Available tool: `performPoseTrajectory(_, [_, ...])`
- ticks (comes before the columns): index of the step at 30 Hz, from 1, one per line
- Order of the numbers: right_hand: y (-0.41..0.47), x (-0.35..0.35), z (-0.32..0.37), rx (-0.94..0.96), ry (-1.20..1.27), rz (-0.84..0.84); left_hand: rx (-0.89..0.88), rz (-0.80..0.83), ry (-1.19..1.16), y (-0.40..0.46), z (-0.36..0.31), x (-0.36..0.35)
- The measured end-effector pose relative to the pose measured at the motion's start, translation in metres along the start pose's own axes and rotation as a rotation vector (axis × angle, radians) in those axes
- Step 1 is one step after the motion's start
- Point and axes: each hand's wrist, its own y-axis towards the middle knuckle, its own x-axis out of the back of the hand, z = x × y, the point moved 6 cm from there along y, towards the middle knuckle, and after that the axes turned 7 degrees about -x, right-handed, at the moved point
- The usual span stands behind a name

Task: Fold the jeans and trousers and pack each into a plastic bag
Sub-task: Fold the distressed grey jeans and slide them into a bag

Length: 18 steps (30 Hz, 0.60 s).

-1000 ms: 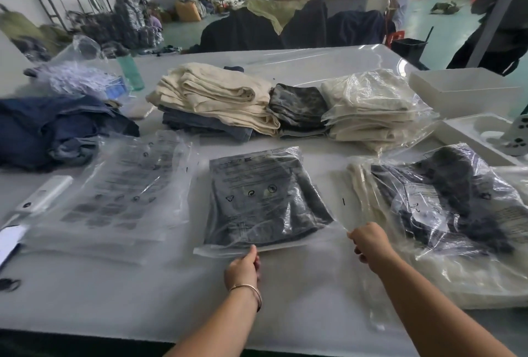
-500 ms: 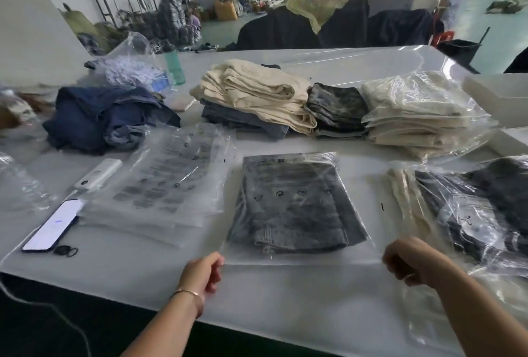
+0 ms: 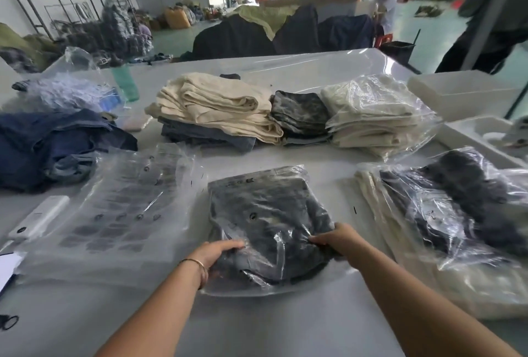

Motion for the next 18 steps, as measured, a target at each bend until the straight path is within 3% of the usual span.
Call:
performPoseTrajectory(3, [-0.004,0.020,0.019,0.108,0.009,-0.017,0.011,0.142,-0.087,0.001,-0.030,-0.021])
performPoseTrajectory(5, [-0.013,0.044,0.034,0.215,-0.023,-0.122,-0.067,0.178,-0.135,-0.001,-0.062,-0.043])
performPoseTrajectory(9, [-0.044,0.127,0.048,0.323,-0.241,-0.527,-0.263,0.291,-0.119,-0.016,-0.117,-0.114])
performPoseTrajectory(12, [-0.075,0.200,0.039,0.342,-0.273,-0.824,-0.437,0.432,-0.136,-0.034,-0.145,-0.184])
performPoseTrajectory(15, [-0.112,0.265,0.028,0.415,-0.276,-1.228,-0.563,0.543,-0.222,-0.050,-0.165,-0.255])
performPoseTrajectory(18, [-0.124,0.311,0.002,0.361,-0.245,-1.503,-0.530,0.583,-0.230,-0.050,-0.158,-0.321])
